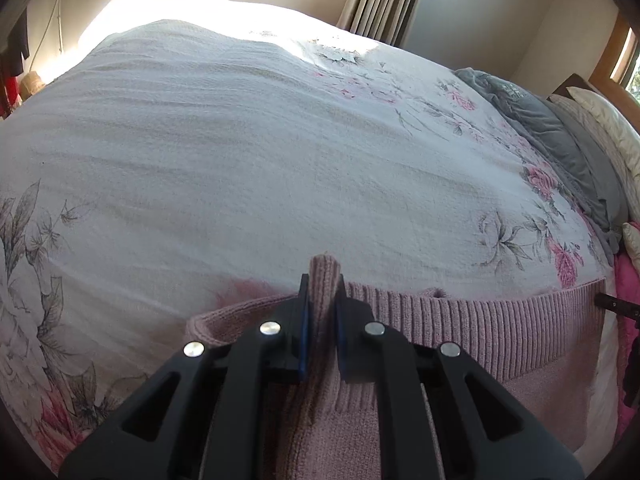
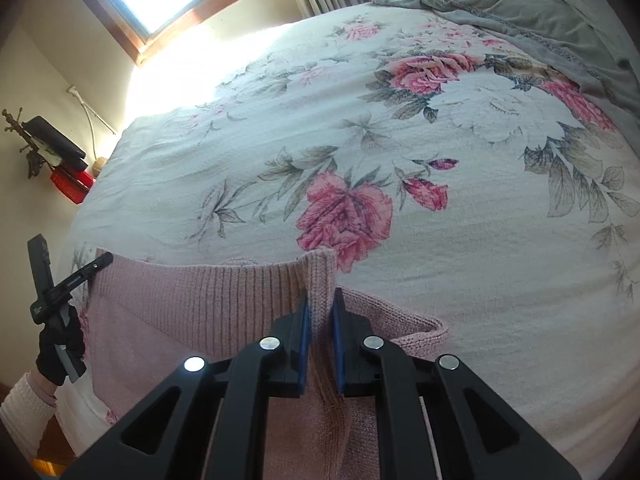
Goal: Fold small clothes
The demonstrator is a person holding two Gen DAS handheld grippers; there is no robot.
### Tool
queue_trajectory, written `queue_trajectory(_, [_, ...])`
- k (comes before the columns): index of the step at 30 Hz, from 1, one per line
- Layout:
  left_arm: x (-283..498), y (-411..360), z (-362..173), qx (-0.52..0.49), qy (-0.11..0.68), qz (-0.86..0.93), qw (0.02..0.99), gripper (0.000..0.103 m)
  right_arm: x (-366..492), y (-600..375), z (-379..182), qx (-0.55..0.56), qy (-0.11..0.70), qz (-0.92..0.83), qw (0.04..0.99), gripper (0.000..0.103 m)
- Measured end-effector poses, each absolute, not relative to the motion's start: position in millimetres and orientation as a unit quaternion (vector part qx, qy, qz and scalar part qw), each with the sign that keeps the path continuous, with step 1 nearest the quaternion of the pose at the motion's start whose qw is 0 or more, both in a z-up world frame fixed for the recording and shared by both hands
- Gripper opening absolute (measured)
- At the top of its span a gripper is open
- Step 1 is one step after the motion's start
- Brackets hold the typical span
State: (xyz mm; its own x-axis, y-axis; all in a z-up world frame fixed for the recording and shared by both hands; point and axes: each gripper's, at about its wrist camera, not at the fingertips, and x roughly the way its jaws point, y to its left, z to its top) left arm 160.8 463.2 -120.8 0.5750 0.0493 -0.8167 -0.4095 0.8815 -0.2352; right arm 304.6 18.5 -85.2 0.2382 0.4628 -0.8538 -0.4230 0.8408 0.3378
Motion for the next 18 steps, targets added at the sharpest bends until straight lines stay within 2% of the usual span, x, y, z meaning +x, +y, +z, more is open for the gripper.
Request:
queue_trajectory(3, [160,462,-127,-0.197,0.449,0.136,0.861,0.014,306,13,-97,0.035,0.556,0.275,0.783,0.011])
queue_trajectory(5, [157,463,-125,-0.196,0.452,0.142,0.859,0.018,304,9,-97,0.039,0.558,0.270,0.783,0.019])
queue_trajectory(6, [154,463,-122,-0.194,0.452,0.146,0.858,0.025,300,7,-94,0.039,0.554,0.272,0.785,0.022])
queue_trajectory(8, [145,462,-112,-0.187,0.449,0.153,0.860,0.033,289,3,-84,0.029,0.551,0.267,0.790,0.047])
queue_trajectory(9, [138,461,-105,-0.182,0.446,0.156,0.862,0.040,280,0,-78,0.024,0.550,0.268,0.791,0.050])
queue_trajectory(10, [131,458,-98,-0.174,0.444,0.163,0.864,0.043,270,-3,-72,0.020,0.550,0.272,0.790,0.054])
queue_trajectory(14, [97,426,-71,-0.140,0.433,0.142,0.879,0.047,219,-20,-64,0.007,0.567,0.283,0.774,0.060])
queue_trajectory(15, [89,414,-69,-0.134,0.436,0.128,0.881,0.050,207,-25,-68,0.009,0.577,0.284,0.766,0.060])
queue_trajectory(18, [68,375,-76,-0.117,0.458,0.086,0.877,0.051,171,-36,-88,0.011,0.612,0.282,0.739,0.060])
